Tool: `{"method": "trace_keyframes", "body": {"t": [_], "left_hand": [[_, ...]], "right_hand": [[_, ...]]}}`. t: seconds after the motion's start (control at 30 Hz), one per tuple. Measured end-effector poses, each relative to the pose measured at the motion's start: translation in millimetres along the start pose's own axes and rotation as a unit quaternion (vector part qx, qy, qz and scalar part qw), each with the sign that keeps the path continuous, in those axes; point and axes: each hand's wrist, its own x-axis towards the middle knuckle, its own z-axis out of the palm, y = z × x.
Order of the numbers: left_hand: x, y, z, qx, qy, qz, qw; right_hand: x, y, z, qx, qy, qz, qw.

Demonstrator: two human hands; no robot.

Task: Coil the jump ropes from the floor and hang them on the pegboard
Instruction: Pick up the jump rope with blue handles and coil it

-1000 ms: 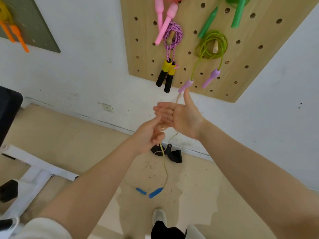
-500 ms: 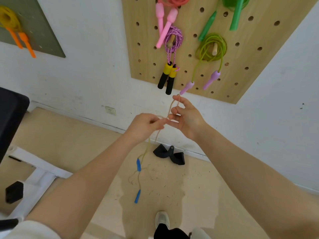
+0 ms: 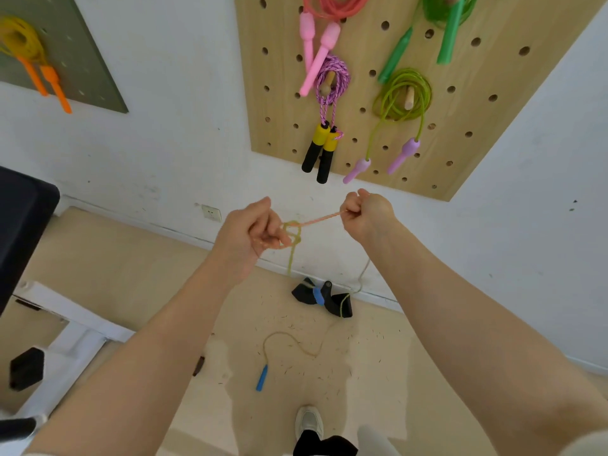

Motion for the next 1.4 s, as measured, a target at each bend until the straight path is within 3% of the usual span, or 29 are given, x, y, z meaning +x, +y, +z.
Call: {"method": "trace_keyframes", "body": {"t": [0.07,0.13,0.27,0.33,0.37,0.5,0.63,0.73,0.87,0.97,1.0,1.07,1.13,1.23,1.3,1.37,1.4], "left_hand": [[0,-2,-14,-0.005,-0.046,-0.075,0.996],[2,-9,-26,0.186,-0.036,-0.065,0.98],[2,-22,-56,0.485,0.029,-0.035,0.874],[-1,-29,-59,0.549,0.054,-0.055,0.832],[-1,-33,-52,0.552,0.042,-0.058,0.83],[11,-42,16,0.446,-0.125,-0.001,0.886],[20,-59,51,0.393,-0.205,-0.028,0.896],[21,-72,36,0.396,-0.183,-0.044,0.899],[17,-68,16,0.258,-0.134,-0.071,0.954],[15,-59,26,0.147,-0.056,-0.092,0.983],[15,-54,33,0.108,-0.022,-0.102,0.989],[18,-46,44,0.039,0.03,-0.126,0.991],[21,-38,48,-0.009,0.029,-0.148,0.989],[18,-26,42,-0.038,-0.02,-0.138,0.99],[18,-20,33,0.002,-0.053,-0.121,0.991],[19,-18,26,0.157,-0.051,-0.088,0.982],[20,-18,25,0.254,-0.034,-0.058,0.965]], "right_hand": [[-1,-3,0,0.013,-0.004,0.0,1.0],[3,-9,0,0.035,-0.004,0.002,0.999],[18,-30,-13,0.099,0.054,-0.005,0.994],[19,-35,-18,0.097,0.041,0.01,0.994],[16,-32,-18,0.095,0.024,0.027,0.995],[-4,-6,-5,0.066,-0.048,0.096,0.992],[-17,-6,4,0.097,-0.106,0.122,0.982],[-11,-24,7,0.128,-0.116,0.099,0.98],[-4,-41,0,0.142,-0.081,0.044,0.986],[2,-39,-8,-0.084,-0.103,0.027,0.991],[3,-33,-12,-0.199,-0.118,0.047,0.972],[-4,-17,-19,-0.421,-0.158,0.067,0.891],[-14,-4,-20,-0.579,-0.216,-0.01,0.786],[-15,5,-19,-0.671,-0.28,-0.162,0.667],[-15,4,-16,-0.715,-0.286,-0.241,0.591],[-16,4,-14,-0.755,-0.27,-0.294,0.521],[-17,5,-13,-0.76,-0.265,-0.303,0.51]]}}
